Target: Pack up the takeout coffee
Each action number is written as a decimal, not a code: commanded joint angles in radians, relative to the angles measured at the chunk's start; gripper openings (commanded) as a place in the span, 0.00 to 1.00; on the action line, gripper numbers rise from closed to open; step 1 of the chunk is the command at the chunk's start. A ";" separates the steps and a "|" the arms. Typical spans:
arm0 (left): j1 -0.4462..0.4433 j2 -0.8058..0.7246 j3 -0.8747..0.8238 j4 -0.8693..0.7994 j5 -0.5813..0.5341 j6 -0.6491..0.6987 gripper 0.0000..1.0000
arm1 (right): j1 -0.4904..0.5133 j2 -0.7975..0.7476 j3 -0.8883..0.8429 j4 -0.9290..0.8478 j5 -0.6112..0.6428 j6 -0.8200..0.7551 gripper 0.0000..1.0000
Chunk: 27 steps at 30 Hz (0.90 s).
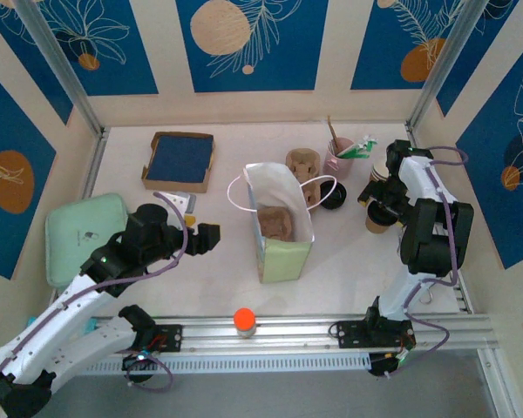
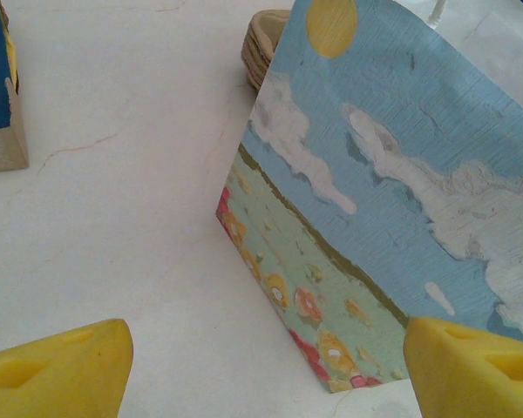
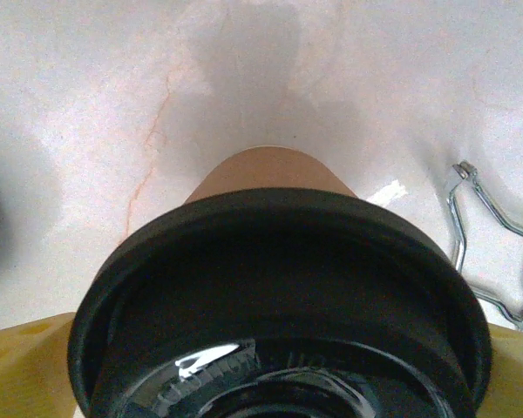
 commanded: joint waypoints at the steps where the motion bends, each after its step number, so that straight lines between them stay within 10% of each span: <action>1: 0.002 -0.003 0.001 -0.001 -0.016 0.024 0.81 | -0.001 0.014 -0.008 -0.003 -0.018 -0.014 1.00; 27: 0.002 -0.010 -0.001 -0.010 -0.018 0.031 0.81 | 0.037 0.098 -0.020 0.073 -0.011 -0.041 0.93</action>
